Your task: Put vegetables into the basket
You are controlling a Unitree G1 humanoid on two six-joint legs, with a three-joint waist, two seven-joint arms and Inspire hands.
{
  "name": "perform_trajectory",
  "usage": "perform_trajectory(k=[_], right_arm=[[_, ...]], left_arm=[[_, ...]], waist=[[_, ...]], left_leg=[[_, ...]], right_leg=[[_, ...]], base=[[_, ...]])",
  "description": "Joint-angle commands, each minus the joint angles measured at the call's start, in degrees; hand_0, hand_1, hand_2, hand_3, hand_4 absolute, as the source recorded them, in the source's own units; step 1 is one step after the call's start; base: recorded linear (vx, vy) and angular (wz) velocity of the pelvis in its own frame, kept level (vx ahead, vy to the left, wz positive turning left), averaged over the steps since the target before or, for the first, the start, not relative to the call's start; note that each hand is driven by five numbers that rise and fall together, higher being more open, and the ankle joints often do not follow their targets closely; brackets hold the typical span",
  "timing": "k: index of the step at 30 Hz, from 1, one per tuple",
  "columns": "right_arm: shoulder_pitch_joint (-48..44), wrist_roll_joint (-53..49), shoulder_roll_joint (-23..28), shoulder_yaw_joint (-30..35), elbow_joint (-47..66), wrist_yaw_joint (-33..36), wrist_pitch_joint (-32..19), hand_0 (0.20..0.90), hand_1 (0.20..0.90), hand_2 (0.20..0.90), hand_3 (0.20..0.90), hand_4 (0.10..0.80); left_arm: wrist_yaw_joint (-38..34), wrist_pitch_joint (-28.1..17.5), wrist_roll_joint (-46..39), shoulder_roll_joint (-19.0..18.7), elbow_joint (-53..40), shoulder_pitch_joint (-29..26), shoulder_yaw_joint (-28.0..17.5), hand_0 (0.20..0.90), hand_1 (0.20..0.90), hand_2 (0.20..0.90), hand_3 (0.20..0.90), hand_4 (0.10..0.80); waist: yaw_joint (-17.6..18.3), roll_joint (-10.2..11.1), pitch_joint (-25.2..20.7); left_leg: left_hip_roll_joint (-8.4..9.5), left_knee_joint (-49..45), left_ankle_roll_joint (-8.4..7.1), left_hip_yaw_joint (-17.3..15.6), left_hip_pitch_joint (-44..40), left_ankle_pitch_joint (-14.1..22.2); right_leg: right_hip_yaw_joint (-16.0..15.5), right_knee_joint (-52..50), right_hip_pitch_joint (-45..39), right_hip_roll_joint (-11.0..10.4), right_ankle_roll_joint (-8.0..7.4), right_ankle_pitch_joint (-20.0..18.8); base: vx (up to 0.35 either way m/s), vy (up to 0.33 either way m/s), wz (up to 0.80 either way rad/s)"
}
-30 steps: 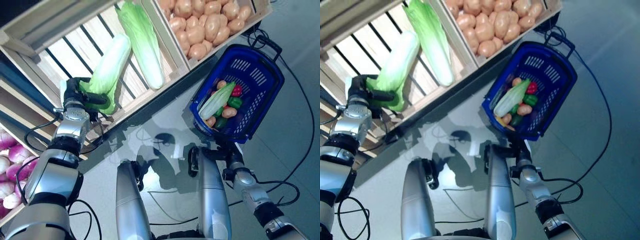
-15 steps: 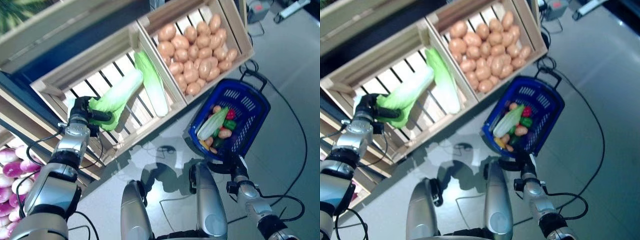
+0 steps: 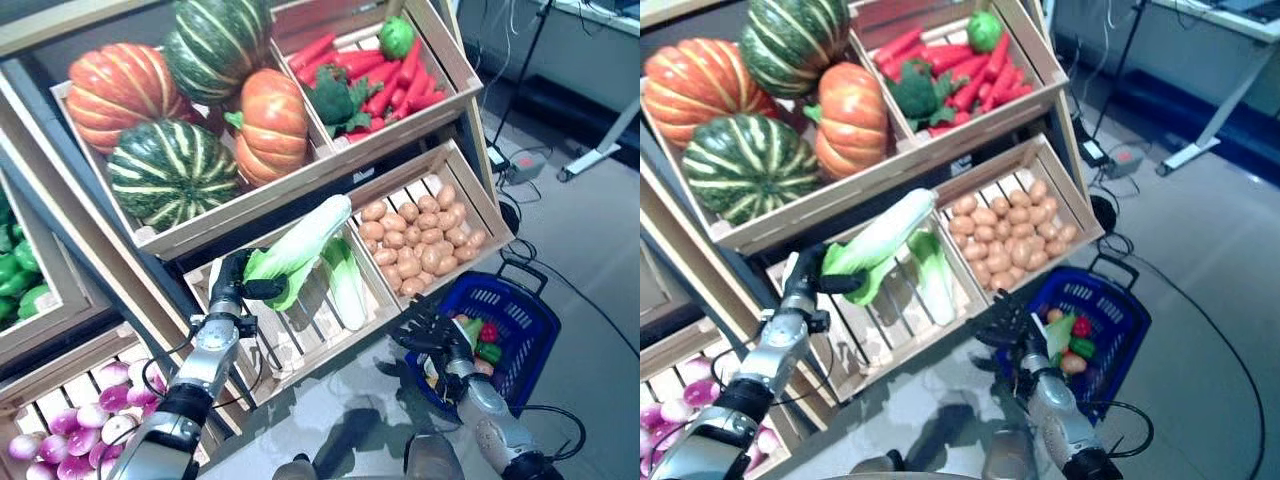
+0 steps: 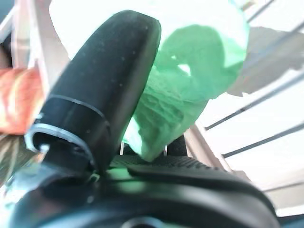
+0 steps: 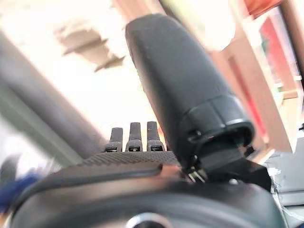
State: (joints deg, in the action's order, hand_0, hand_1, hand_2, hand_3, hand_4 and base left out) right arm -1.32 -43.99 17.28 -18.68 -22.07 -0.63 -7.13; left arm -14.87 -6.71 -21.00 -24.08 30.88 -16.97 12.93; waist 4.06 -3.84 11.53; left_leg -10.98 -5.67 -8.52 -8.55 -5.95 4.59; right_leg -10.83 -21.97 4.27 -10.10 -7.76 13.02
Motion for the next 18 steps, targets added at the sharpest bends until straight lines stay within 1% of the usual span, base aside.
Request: perform_trajectory(k=[1,3,5,7,8,10,12,16,18], right_arm=[[-1.95,-10.12,-5.51,1.90,5.51,-11.90,-6.44,0.900,0.900,0.900,0.900,0.800],[-2.98,-13.64,-6.23,2.15,6.45,-14.99,-6.99,0.900,0.900,0.900,0.900,0.800],[-4.03,-15.44,-7.03,2.47,7.10,-16.07,-7.31,0.900,0.900,0.900,0.900,0.800],[-6.01,-19.26,-8.15,2.87,8.20,-19.85,-8.20,0.900,0.900,0.900,0.900,0.800],[-6.37,-19.81,-8.33,2.96,8.51,-20.42,-8.14,0.900,0.900,0.900,0.900,0.800],[-7.63,-23.01,-8.68,3.16,9.70,-24.14,-6.99,0.900,0.900,0.900,0.900,0.800],[-9.14,-28.06,-8.78,3.29,11.18,-29.04,-5.98,0.900,0.900,0.900,0.900,0.800],[-11.32,-33.02,-9.18,4.46,11.96,-30.99,-6.78,0.900,0.900,0.900,0.900,0.800],[-11.95,-33.34,-9.62,5.15,12.23,-31.53,-7.08,0.900,0.900,0.900,0.900,0.800]], left_arm=[[-0.59,-9.15,2.37,-1.65,-9.74,-1.56,-1.65,0.300,0.300,0.300,0.300,0.400],[0.30,-8.74,2.67,-0.82,-12.14,-1.38,-0.96,0.300,0.300,0.300,0.300,0.400],[0.66,-8.32,3.25,-0.18,-13.60,-1.58,-0.30,0.300,0.300,0.300,0.300,0.400],[1.58,-7.93,5.09,0.82,-16.03,-1.85,0.81,0.300,0.300,0.300,0.300,0.400],[1.74,-7.75,5.30,1.00,-16.49,-1.94,1.04,0.300,0.300,0.300,0.300,0.400],[3.31,-7.82,6.32,1.39,-18.18,-2.19,1.87,0.300,0.300,0.300,0.300,0.400],[5.92,-7.53,7.99,1.30,-19.57,-2.06,3.01,0.300,0.300,0.300,0.300,0.400],[8.44,-6.60,9.28,0.90,-20.08,-2.13,4.37,0.300,0.300,0.300,0.300,0.400],[9.60,-6.07,9.71,0.75,-20.08,-2.18,4.68,0.300,0.300,0.300,0.300,0.400]], waist=[[-1.83,2.47,-6.73],[-2.48,2.55,-7.18],[-2.94,2.69,-7.56],[-3.68,2.96,-8.20],[-3.83,3.03,-8.32],[-4.42,3.36,-8.68],[-5.12,3.80,-9.02],[-5.89,4.40,-9.61],[-6.15,4.62,-9.78]], left_leg=[[4.37,4.59,4.58,-0.29,1.30,-5.09],[4.55,6.79,4.52,-0.14,0.38,-5.86],[4.73,8.40,4.46,0.20,-0.26,-6.36],[4.97,10.17,4.40,0.65,-0.76,-6.78],[5.03,10.35,4.42,0.84,-0.72,-6.78],[5.23,10.66,4.55,1.49,-0.60,-6.62],[5.06,10.66,4.65,1.50,-0.81,-6.34],[5.12,10.67,4.76,1.71,-1.45,-5.65],[5.22,10.67,4.85,1.92,-1.59,-5.39]], right_leg=[[-1.13,17.29,-8.76,-0.66,1.38,-11.29],[-1.86,19.73,-10.13,-0.22,1.33,-12.27],[-2.39,21.42,-11.00,0.21,1.28,-12.98],[-3.20,23.89,-12.09,0.80,1.21,-14.07],[-3.31,24.25,-12.22,0.91,1.21,-14.19],[-3.65,25.16,-12.60,1.21,1.23,-14.47],[-4.14,25.27,-12.84,1.30,1.23,-14.51],[-4.52,26.10,-13.75,1.46,1.24,-14.70],[-4.60,26.27,-13.96,1.42,1.18,-14.75]], base=[[0.033,-0.081,0.10],[0.020,-0.067,0.11],[0.022,-0.058,0.04],[0.017,-0.059,0.11],[-0.003,-0.057,0.10],[-0.017,-0.058,0.07],[-0.016,-0.072,0.08],[0.009,-0.063,0.13],[0.002,-0.021,0.00]])
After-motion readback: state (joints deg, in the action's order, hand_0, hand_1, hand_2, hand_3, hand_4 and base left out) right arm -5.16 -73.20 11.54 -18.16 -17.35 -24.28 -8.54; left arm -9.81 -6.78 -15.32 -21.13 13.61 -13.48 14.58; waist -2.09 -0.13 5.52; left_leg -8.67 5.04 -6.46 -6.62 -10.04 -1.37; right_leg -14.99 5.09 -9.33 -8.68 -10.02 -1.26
